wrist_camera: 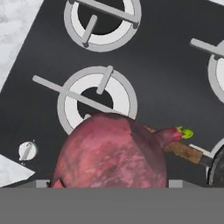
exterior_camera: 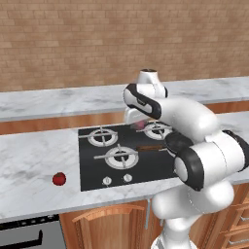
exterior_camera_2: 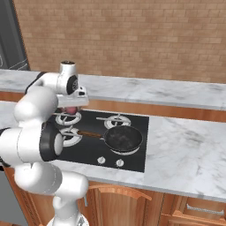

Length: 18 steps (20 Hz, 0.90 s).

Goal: Place the pan on the front right burner on the stove. Then place the tomato and the onion in the pan and turn on the front right burner.

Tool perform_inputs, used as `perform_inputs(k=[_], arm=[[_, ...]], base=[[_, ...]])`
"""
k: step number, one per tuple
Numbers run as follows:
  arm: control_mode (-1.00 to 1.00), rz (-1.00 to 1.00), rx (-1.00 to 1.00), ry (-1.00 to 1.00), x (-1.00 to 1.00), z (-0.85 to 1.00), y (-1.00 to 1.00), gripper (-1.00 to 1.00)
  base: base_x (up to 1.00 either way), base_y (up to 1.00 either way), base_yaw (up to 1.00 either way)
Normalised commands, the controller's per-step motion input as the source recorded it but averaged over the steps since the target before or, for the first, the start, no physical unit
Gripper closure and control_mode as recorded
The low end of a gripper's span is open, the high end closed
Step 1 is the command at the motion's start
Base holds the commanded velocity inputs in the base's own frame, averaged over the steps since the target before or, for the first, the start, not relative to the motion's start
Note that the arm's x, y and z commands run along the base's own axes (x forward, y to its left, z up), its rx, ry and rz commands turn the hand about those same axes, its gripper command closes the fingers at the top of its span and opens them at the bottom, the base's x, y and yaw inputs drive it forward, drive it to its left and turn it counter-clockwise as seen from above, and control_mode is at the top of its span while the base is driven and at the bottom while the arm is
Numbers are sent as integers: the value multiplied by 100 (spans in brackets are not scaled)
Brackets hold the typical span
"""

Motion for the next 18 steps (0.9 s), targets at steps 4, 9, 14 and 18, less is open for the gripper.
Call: perform_inputs(k=[4, 9, 14, 18], arm=[[-100, -16, 0, 0, 0, 0, -59, 100], [-100, -16, 0, 0, 0, 0, -60, 100], [-100, -17, 0, 0, 0, 0, -66, 100], [-100, -16, 0, 1, 0, 0, -65, 100]], base=[[0, 0, 0], [0, 0, 0], [0, 0, 0], [0, 0, 0]])
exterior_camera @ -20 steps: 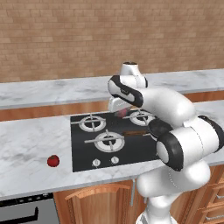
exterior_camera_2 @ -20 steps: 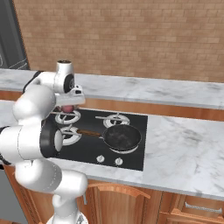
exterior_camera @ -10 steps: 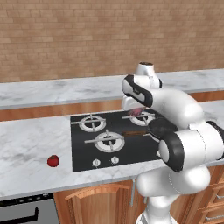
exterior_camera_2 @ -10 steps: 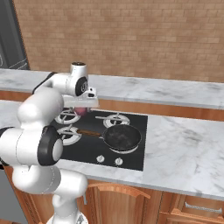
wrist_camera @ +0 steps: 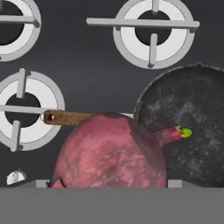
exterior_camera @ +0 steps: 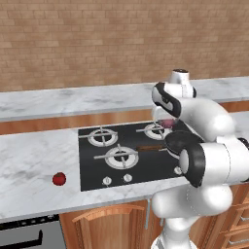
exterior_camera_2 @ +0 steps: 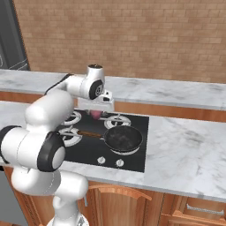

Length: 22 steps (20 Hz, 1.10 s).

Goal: Place the pan on the front right burner on the stove. Then place the tomato and the onion in the pan and turn on the front right burner.

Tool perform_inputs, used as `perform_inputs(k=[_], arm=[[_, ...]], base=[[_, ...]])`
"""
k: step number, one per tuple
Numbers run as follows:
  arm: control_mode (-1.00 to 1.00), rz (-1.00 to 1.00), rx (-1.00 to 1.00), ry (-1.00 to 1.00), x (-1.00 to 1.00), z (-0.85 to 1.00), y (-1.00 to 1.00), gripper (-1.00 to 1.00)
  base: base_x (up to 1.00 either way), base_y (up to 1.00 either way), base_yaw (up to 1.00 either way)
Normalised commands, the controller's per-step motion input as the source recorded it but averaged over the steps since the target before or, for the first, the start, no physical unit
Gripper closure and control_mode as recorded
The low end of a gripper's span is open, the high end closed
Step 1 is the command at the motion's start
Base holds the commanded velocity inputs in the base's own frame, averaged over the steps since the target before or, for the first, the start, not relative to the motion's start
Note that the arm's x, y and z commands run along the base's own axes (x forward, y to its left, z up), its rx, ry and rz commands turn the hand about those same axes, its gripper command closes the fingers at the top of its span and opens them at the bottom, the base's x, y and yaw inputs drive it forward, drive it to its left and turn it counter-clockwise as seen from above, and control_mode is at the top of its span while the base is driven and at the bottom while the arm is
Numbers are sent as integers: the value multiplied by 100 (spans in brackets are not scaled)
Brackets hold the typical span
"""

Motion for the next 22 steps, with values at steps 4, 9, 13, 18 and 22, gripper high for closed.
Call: perform_inputs(k=[4, 9, 13, 18, 22], arm=[[-100, -16, 0, 2, 0, -4, -60, 100], [-100, -16, 0, 7, 0, -17, -56, 100], [-100, -15, 0, 7, 0, -32, -42, 100], [-100, -12, 0, 6, 5, -38, -25, 100], [-100, -9, 0, 3, 18, -39, -10, 100]], base=[[0, 0, 0], [0, 0, 0], [0, 0, 0], [0, 0, 0], [0, 0, 0]])
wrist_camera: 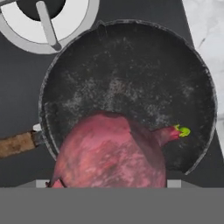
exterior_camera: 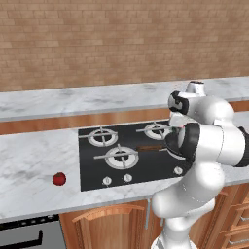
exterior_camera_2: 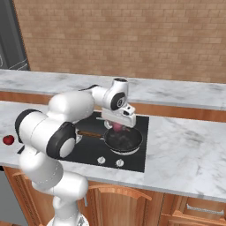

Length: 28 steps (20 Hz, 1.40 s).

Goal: Place the pan on the front right burner on the stove. Then place the tomato and the onion in the pan and turn on the front right burner.

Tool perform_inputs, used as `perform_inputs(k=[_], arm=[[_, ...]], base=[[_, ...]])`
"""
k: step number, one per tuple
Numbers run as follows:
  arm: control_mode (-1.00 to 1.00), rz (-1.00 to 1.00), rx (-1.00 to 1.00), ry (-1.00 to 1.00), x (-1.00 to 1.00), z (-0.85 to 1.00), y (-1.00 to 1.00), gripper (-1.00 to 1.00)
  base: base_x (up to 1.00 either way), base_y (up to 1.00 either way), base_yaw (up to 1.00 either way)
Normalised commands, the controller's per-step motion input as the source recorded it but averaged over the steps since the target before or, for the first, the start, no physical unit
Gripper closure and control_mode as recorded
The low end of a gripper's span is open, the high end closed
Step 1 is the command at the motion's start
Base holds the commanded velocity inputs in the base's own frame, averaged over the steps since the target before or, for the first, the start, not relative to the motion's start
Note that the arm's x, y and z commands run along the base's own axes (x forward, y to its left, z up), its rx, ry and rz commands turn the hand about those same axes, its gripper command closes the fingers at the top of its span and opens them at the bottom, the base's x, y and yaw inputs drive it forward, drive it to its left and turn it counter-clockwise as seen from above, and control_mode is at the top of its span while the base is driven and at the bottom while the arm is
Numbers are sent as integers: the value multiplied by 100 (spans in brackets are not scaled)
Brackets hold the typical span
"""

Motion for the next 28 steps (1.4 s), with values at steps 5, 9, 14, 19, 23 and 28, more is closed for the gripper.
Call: perform_inputs(k=[5, 9, 14, 19, 23, 28], arm=[[-100, -7, 0, 3, 18, -35, -12, 100], [-100, -5, 0, 3, 3, -32, -20, 100], [-100, -4, 0, 1, 0, -27, -24, 100], [-100, -3, 0, 0, 0, -15, -12, 100], [-100, -3, 0, 0, 0, -20, -2, 100], [-100, -3, 0, 1, 0, -20, 0, 100]], base=[[0, 0, 0], [0, 0, 0], [0, 0, 0], [0, 0, 0], [0, 0, 0], [0, 0, 0]])
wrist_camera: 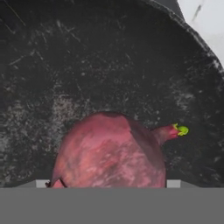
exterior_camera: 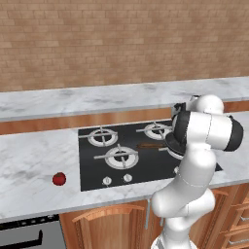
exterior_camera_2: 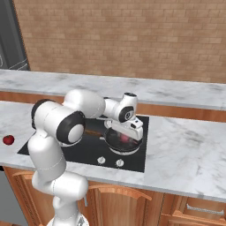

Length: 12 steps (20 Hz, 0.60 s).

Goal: Place the pan on the front right burner on the stove. Then place the tomato and the onion in the pan and turn on the front right burner.

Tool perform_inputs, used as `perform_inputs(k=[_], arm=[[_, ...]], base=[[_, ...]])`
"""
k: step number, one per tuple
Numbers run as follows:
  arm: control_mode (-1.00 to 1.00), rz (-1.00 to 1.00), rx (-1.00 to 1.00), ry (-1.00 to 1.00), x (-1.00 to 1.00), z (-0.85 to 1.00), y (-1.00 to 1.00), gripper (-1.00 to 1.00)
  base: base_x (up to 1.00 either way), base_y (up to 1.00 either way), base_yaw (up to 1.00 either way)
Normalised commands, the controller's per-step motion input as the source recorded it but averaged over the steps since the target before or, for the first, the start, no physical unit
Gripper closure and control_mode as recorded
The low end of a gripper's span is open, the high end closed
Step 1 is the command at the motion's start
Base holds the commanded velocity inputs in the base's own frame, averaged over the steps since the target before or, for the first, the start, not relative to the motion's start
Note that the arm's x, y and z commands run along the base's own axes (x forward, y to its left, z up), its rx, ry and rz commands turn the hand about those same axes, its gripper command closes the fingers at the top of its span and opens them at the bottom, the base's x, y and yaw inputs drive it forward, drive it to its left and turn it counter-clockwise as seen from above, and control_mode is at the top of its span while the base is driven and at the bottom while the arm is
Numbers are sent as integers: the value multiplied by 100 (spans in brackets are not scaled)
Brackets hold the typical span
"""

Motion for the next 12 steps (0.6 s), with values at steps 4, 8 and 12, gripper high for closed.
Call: perform_inputs(k=[4, 8, 12], arm=[[-100, -4, 0, 1, 0, -14, 0, -100], [-100, -4, 0, 0, 0, -1, 0, -100], [-100, -2, 0, 0, -8, 7, 0, -100]], base=[[0, 0, 0], [0, 0, 0], [0, 0, 0]])
